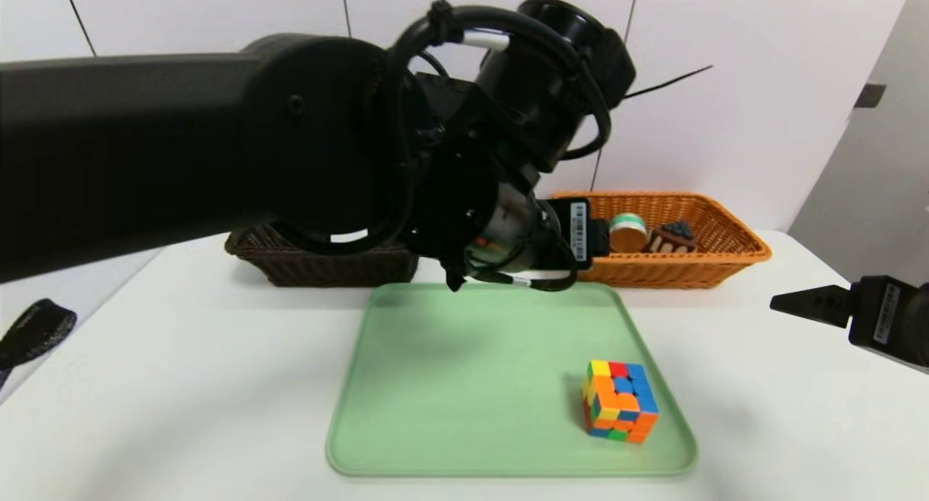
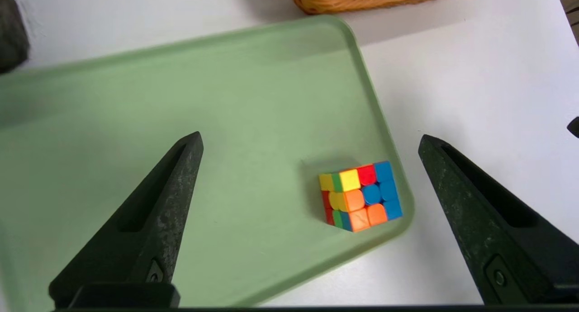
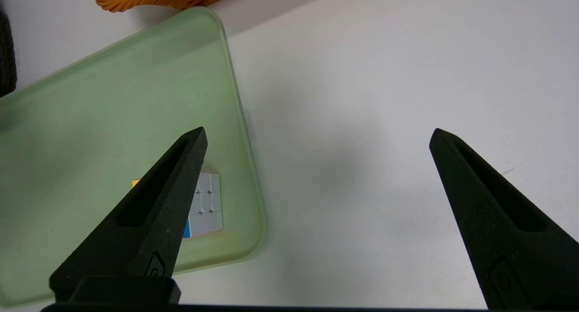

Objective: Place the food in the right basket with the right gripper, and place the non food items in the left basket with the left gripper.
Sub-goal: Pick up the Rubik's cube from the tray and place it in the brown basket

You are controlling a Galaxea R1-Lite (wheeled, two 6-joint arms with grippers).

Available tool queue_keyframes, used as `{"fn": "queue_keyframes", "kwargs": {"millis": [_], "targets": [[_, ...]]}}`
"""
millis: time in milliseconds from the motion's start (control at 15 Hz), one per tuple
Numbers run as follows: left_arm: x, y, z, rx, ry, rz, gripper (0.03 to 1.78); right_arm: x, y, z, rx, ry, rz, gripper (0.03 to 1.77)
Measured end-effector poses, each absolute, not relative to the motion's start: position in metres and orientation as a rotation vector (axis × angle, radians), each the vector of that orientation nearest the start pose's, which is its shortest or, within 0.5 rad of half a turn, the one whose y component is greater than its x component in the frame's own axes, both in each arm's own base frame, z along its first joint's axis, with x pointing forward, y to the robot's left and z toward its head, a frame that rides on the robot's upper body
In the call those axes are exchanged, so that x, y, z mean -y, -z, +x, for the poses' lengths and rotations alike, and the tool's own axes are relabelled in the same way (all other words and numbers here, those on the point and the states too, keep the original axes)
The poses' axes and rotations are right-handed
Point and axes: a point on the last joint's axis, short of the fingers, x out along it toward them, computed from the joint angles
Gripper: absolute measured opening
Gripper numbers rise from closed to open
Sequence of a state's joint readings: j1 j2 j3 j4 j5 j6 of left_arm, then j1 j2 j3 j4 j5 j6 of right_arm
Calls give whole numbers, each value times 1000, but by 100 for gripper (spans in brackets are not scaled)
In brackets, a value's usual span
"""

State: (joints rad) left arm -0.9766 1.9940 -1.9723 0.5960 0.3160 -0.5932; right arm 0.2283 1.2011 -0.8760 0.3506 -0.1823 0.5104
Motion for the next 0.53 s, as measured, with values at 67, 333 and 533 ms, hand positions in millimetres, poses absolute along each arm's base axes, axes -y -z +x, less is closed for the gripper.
{"fn": "queue_keyframes", "kwargs": {"millis": [67, 333, 533], "targets": [[320, -282, 215, -683, 467, -193, 169, -32, -231, 158, -656, 125, 353, 170], [343, -267, 197, -734, 498, -200, 169, -33, -231, 158, -659, 125, 353, 170], [355, -256, 190, -767, 503, -207, 169, -33, -230, 158, -662, 127, 351, 170]]}}
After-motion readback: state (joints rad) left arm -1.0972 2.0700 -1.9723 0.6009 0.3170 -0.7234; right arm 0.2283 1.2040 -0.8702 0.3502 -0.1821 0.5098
